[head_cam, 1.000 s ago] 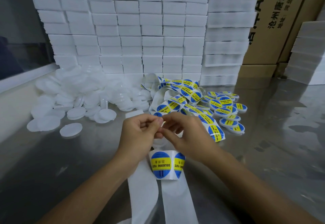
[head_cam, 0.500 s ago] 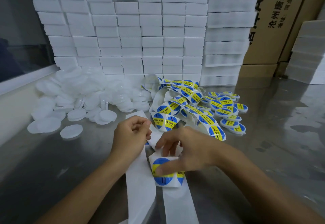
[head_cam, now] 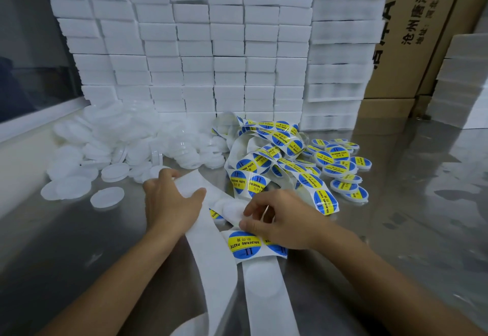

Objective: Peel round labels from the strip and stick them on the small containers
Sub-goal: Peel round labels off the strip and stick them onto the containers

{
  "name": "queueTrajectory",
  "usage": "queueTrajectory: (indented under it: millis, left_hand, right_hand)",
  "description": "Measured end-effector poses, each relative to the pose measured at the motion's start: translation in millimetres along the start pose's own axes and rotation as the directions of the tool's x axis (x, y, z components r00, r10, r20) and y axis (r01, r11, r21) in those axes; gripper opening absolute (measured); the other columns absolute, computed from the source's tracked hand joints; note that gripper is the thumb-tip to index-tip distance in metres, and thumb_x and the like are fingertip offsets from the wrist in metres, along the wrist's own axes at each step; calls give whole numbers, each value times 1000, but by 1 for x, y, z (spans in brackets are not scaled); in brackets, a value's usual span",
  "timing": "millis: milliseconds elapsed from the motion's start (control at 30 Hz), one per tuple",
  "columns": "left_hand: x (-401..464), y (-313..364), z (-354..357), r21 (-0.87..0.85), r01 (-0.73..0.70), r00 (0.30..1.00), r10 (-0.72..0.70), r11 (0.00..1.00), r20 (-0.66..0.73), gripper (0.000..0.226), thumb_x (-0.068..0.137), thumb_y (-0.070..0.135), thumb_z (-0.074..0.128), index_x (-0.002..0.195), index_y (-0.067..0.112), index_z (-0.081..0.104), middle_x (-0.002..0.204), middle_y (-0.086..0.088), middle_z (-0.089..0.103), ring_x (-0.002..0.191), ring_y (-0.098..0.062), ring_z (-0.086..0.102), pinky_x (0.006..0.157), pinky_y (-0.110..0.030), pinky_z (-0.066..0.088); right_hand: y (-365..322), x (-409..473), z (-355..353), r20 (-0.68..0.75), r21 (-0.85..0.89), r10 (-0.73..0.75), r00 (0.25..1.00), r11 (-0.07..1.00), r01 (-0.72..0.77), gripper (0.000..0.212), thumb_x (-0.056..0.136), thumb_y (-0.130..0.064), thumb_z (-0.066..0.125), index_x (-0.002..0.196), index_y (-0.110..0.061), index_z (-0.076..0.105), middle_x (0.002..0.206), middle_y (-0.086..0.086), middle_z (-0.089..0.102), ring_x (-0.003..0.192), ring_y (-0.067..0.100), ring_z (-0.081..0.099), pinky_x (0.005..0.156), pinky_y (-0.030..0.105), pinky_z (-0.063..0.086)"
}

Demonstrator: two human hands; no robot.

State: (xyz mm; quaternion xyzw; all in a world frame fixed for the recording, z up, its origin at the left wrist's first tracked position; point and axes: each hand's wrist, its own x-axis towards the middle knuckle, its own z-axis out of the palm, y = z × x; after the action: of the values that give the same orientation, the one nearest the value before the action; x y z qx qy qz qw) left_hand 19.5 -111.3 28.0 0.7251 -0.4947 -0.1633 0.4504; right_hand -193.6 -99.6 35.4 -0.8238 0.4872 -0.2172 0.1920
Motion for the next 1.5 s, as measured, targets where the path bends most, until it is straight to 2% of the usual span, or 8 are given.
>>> queueTrajectory:
  millis: [233, 433, 600, 833, 1067, 1233, 1400, 1500]
  left_hand:
    - [-1, 2, -4, -364, 134, 989, -104, 922, 100, 44, 79, -4, 60, 112, 25, 61, 98, 8, 56, 76, -2, 53, 59, -23, 43]
    - [-8, 13, -6, -497, 162, 975, -63, 852, 211, 46, 79, -1, 59, 109, 33, 68, 91, 7, 61, 63, -6, 57, 42, -13, 42]
    - [-13, 18, -5, -599, 69, 983, 48, 798, 176, 14, 86, 18, 71, 86, 31, 75, 94, 21, 69, 90, 0, 63, 68, -15, 47]
    - [-19, 21, -7, -587, -44, 970, 175, 808, 167, 41, 82, -7, 66, 92, 32, 72, 106, 12, 70, 96, -10, 67, 76, -25, 57]
    - [-34, 27, -2, -668, -58, 861, 377, 742, 343, 67, 82, -18, 59, 115, 40, 63, 126, 17, 61, 100, -6, 68, 75, -27, 58]
    - [-38, 27, -1, -688, -61, 784, 461, 724, 415, 74, 82, -19, 57, 125, 41, 57, 126, 19, 61, 102, -14, 69, 77, -33, 58]
    - [-40, 29, -2, -698, -99, 742, 520, 709, 423, 79, 78, -23, 59, 129, 36, 48, 110, 34, 64, 100, 5, 65, 70, -15, 54]
    - [-37, 28, -1, -726, 15, 796, 432, 687, 425, 76, 72, -10, 75, 126, 37, 49, 114, 19, 68, 93, -11, 71, 64, -25, 57]
  right_hand:
    - [3, 2, 0, -39, 5, 52, 998, 999, -52, 21, 88, -45, 66, 105, -34, 64, 103, -17, 63, 73, 2, 61, 64, 15, 42]
    - [5, 1, -2, -29, -33, 71, 997, 997, -72, 33, 83, -45, 72, 114, -33, 65, 116, -11, 56, 76, 4, 61, 67, 16, 44]
    - [5, 3, 2, -42, -147, 18, 999, 989, -24, 34, 83, -48, 71, 109, -27, 72, 113, -8, 60, 68, -7, 43, 72, 18, 36]
    - [9, 6, 2, -71, -169, 0, 998, 985, -12, 18, 93, -25, 63, 108, -23, 72, 114, -4, 62, 81, 3, 47, 76, 21, 44]
    - [0, 4, 0, -340, 169, 56, 939, 986, 2, 16, 94, -32, 61, 106, -24, 67, 92, -11, 69, 81, 3, 64, 72, 22, 52]
    - [-21, 3, 1, -333, 794, 244, 911, 594, 131, 32, 88, -9, 70, 113, -18, 52, 81, 2, 75, 74, 13, 72, 65, 21, 54]
    - [-28, 0, -5, -353, 774, 258, 900, 620, 126, 33, 83, 6, 70, 109, -13, 68, 86, 0, 73, 60, 19, 63, 63, 32, 54]
    - [-28, -2, -3, -363, 703, 191, 912, 699, 133, 39, 84, 7, 68, 111, -21, 69, 91, -9, 71, 46, 11, 46, 53, 24, 42]
